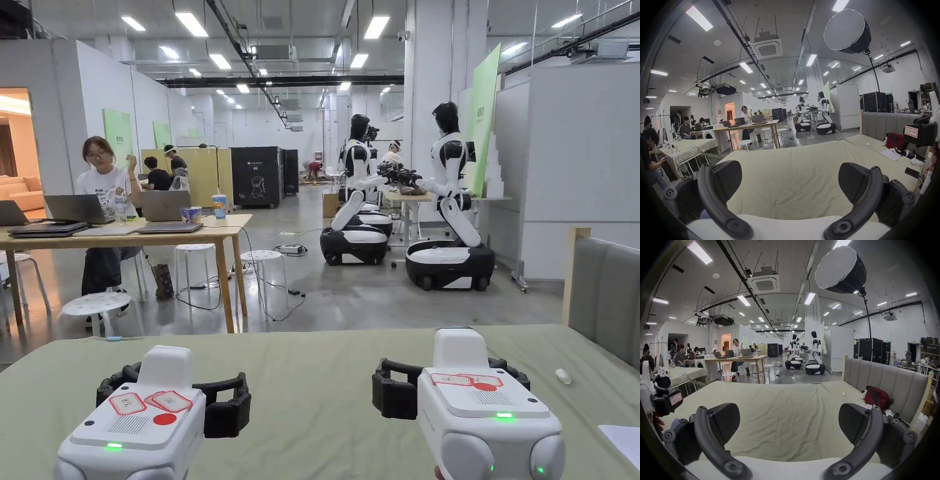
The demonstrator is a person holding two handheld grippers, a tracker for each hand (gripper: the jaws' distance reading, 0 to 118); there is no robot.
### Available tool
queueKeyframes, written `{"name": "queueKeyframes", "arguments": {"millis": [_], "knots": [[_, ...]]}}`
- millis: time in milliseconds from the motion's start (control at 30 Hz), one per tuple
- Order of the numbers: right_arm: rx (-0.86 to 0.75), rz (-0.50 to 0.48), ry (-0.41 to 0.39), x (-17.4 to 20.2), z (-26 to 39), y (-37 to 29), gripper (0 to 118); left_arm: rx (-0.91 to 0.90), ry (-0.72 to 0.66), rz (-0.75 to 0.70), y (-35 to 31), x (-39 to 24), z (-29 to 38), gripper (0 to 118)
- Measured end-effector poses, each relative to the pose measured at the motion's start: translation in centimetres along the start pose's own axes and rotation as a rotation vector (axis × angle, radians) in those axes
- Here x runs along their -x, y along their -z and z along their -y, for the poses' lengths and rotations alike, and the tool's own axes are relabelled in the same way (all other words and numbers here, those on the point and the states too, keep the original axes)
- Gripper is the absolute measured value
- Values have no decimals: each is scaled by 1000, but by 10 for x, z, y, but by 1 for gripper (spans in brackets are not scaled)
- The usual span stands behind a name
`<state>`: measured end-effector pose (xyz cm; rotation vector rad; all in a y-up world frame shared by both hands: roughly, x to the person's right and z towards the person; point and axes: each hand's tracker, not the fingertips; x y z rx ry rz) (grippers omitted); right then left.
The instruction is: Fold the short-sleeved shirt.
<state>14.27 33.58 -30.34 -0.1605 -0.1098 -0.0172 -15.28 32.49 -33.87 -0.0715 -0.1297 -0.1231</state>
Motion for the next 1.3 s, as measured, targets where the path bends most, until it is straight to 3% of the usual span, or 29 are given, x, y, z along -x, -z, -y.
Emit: {"name": "queueKeyframes", "arguments": {"millis": [233, 1300], "knots": [[21, -35, 33, -1, -4, -1, 118, 5, -6, 8, 2, -3, 2, 118], [-8, -61, 0, 0, -6, -6, 118, 12, -33, 6, 13, 5, 13, 118]]}}
